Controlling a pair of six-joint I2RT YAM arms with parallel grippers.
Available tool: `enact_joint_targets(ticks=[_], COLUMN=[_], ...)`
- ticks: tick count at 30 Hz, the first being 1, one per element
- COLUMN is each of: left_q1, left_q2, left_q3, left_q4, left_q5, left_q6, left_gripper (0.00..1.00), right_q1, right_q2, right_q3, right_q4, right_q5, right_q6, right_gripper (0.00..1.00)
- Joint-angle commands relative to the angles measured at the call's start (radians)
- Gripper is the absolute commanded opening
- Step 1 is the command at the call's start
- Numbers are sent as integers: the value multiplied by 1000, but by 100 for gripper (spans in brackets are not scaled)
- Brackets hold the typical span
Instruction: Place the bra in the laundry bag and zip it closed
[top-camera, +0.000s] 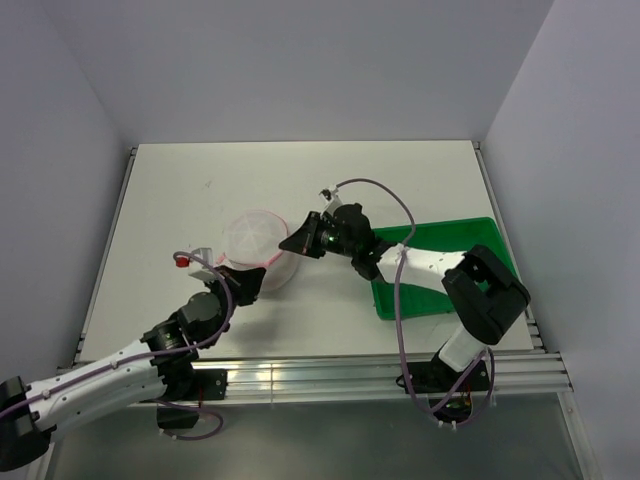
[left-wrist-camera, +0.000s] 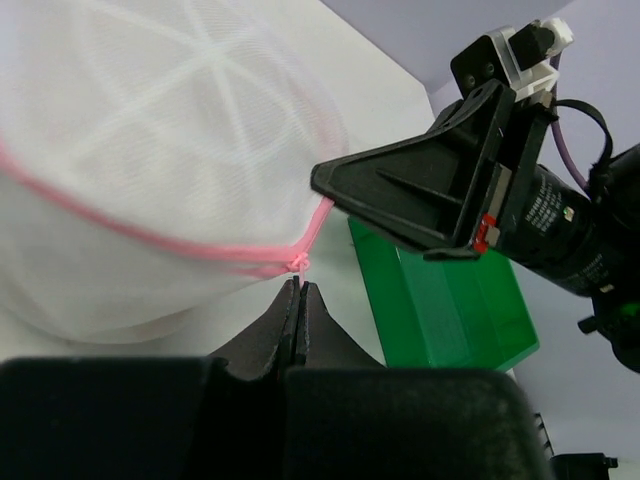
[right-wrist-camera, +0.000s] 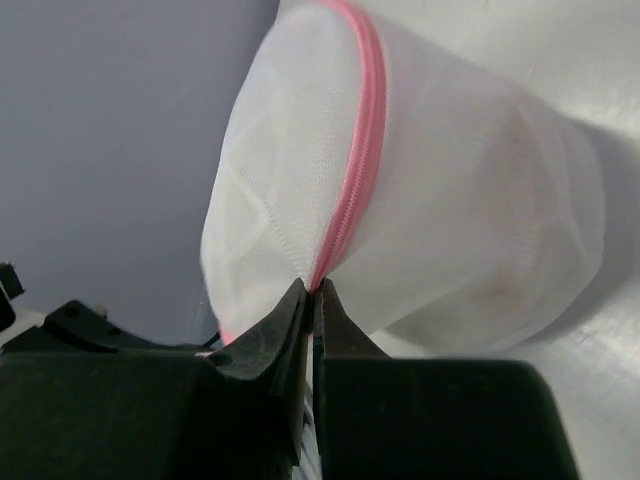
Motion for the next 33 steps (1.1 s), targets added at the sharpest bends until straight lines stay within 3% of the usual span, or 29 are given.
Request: enact_joint_targets(ticks=[1, 5, 9, 11, 12, 13, 16, 20, 25, 33], left_q1=[-7, -7, -7, -7, -7, -7, -7, -9, -10, -12], left_q2=[-99, -202, -211, -168, -150, -128, -40, 62, 102, 79], left_q3=[-2, 15, 26, 31, 31, 32, 41, 57, 55, 38], left_q4=[-142, -292, -288, -240, -216, -188, -72, 45, 82, 75], left_q5=[-75, -125, -130, -116, -95, -83, -50, -12, 14, 25], left_q6=[9, 8, 29, 37, 40, 43, 60, 69, 58, 44], left_gripper=[0, 0, 0, 0, 0, 0, 0, 0, 0, 0], right_q1=[-73, -107, -110, -95, -85, -76, -35, 20, 62, 80], right_q2=[42, 94, 137, 123, 93, 74, -10, -102, -85, -10], right_q3=[127, 228, 325, 310, 290, 240, 99, -55, -57, -20], right_q4=[-110, -231, -319, -298, -286, -249, -127, 20, 72, 127], right_q5=[-36, -53, -62, -55, -42, -18, 33, 77, 24, 39], right_q6=[-124, -211, -259, -245, -235, -212, -120, -32, 2, 49], right_gripper=[0, 0, 5, 23, 42, 52, 66, 69, 68, 51])
